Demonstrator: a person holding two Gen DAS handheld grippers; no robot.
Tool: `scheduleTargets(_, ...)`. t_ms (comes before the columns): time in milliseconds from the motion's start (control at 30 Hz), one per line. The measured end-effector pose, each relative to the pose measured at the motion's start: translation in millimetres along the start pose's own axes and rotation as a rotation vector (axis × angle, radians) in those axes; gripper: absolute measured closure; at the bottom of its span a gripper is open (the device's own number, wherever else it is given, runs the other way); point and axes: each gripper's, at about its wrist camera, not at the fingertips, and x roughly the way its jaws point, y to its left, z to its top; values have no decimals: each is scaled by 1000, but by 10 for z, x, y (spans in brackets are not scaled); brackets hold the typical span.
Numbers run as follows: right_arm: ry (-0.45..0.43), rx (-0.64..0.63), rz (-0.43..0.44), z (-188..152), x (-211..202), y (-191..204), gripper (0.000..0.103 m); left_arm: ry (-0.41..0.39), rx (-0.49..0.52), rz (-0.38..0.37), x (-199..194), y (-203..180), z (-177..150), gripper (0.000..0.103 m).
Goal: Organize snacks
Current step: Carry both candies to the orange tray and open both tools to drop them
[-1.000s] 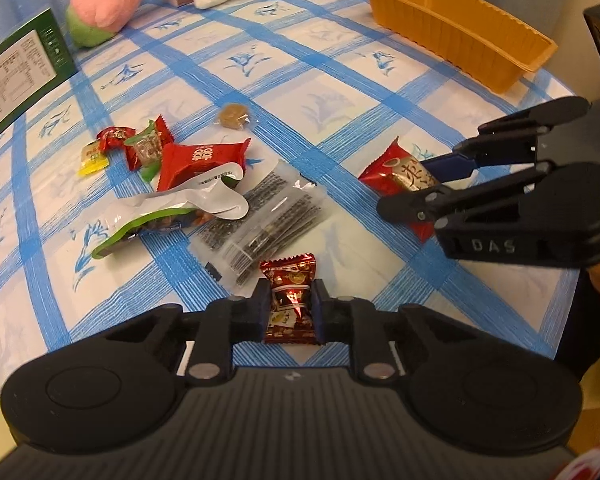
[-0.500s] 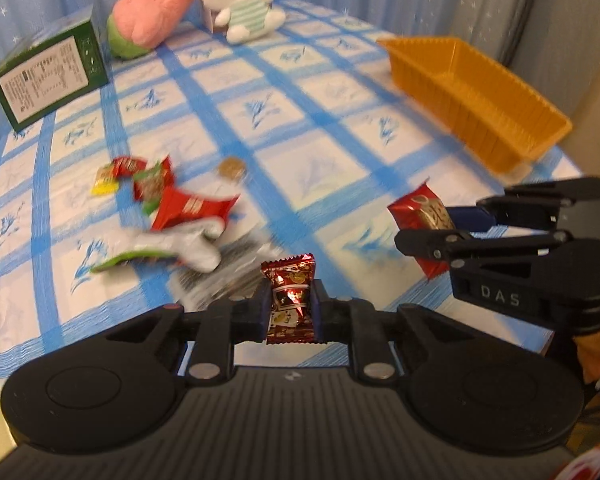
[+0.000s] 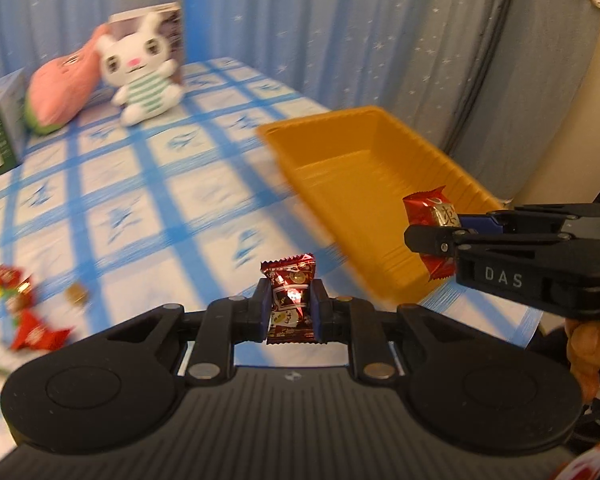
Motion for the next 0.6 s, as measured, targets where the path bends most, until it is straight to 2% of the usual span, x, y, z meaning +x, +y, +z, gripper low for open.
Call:
scheduleTargets(267,41,6,-21,209,78,-661,76,-15,6,-22,374,-444,309,85)
scheduleTargets(600,48,21,-36,266,145,-986,76,-24,-32,-63,625,-637,407,85)
